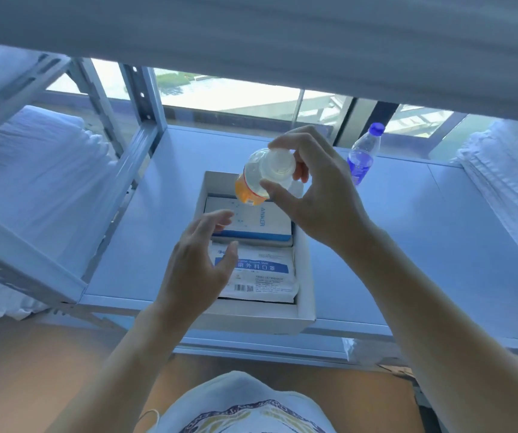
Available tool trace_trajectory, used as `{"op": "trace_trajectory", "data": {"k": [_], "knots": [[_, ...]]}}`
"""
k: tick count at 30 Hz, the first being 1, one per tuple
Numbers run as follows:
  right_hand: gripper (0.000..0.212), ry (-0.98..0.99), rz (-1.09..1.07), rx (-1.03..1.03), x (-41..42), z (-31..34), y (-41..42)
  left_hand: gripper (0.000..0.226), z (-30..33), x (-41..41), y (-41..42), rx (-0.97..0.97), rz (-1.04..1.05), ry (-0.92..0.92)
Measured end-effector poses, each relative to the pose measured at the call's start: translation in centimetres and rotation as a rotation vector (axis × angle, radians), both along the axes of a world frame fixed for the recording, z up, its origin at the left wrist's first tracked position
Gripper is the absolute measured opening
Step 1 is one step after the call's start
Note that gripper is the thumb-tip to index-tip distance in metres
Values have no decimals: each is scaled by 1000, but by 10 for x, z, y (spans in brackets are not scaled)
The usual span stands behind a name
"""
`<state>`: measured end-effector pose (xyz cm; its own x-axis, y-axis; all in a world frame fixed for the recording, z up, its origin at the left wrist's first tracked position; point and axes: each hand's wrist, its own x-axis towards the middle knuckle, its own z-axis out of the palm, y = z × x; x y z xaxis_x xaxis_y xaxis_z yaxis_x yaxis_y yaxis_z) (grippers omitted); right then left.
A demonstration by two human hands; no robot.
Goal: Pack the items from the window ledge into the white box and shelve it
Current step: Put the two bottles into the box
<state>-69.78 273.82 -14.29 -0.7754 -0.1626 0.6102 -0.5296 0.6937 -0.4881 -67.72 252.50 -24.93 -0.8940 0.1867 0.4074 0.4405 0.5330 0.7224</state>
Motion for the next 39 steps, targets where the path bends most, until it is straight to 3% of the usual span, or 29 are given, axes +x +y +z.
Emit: {"op": "trace_trajectory", "data": {"k": [5,13,23,26,34,39], "knots": [[43,-32,68,9,-2,-21,-19,68,15,-9,-8,27,2,27],[32,-28,127,81,-8,-56,-43,60,6,-12,-27,-144,66,57],[28,86,281,253,6,-101,-58,75,-10,-3,-47,-165,-14,-5],[40,78,260,323,10,-120,-55,76,-17,3,-51,-191,-48,-72],[47,-183,218,339,9,-129,-54,87,-21,3,-54,-276,-78,-163],[88,-453,147,289,3,-132,-51,78,-20,3,-52,-294,-130,-196]]}}
